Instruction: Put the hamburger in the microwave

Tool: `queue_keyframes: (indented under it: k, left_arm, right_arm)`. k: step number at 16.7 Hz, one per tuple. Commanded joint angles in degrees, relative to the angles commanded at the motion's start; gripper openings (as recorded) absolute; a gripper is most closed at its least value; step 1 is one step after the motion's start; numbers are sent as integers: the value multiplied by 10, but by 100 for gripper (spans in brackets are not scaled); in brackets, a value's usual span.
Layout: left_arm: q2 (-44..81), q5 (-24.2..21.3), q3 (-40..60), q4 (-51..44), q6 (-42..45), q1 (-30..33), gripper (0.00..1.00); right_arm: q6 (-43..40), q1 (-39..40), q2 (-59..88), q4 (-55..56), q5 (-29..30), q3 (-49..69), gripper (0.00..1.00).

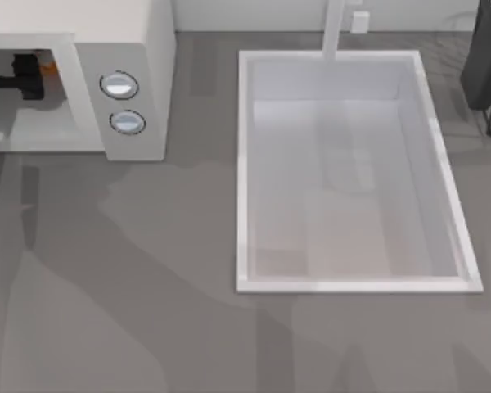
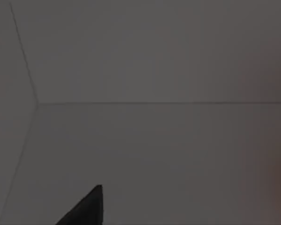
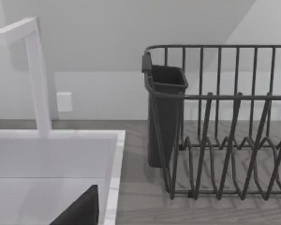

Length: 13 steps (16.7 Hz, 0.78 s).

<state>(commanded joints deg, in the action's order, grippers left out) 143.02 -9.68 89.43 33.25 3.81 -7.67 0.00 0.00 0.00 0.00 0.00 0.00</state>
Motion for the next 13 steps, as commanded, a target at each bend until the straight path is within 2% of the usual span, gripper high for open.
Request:
queue_keyframes:
  k: [2,3,8,13]
  left_arm:
    - [0,0,0,0,0,0,100]
    - [-99,-12,-145,44,6,-10,100]
    - [-149,-32,-199,93,15,-21,100]
    - [-223,-45,-385,158,28,-51,100]
  right_arm:
    - [0,0,0,0,0,0,100]
    - [0,0,0,0,0,0,100]
    - [0,0,0,0,0,0,100]
    - [0,0,0,0,0,0,100]
